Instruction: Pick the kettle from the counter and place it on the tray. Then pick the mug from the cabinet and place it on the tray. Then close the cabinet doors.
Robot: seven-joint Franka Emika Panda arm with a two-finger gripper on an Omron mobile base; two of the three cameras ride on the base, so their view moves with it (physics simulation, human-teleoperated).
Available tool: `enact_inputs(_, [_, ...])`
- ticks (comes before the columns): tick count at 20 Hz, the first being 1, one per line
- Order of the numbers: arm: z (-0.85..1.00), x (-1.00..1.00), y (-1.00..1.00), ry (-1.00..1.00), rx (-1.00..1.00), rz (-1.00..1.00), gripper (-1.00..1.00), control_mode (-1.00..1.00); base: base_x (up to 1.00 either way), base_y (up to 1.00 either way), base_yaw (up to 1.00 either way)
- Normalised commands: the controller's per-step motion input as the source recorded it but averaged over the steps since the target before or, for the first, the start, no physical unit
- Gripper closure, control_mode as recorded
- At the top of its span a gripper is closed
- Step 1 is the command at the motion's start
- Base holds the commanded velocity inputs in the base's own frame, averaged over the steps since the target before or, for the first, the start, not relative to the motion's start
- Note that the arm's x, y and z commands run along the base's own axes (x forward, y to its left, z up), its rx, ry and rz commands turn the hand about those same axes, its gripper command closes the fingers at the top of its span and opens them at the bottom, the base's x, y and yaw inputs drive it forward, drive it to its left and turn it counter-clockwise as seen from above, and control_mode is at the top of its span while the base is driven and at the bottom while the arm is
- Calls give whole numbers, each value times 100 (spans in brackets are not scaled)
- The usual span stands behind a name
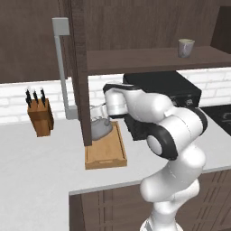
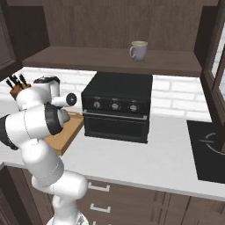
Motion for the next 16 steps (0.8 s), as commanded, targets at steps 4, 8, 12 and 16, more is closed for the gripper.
enact_inputs(4, [-25, 24, 15, -1, 0, 0, 100, -100, 0, 0, 0])
enact_inputs(8, [-14, 25, 17, -3, 0, 0, 100, -100, 0, 0, 0])
enact_inputs(12, [-18, 8, 3, -5, 0, 0, 100, -100, 0, 0, 0])
enact_inputs(16, [-16, -7, -15, -5, -2, 0, 100, -100, 0, 0, 0])
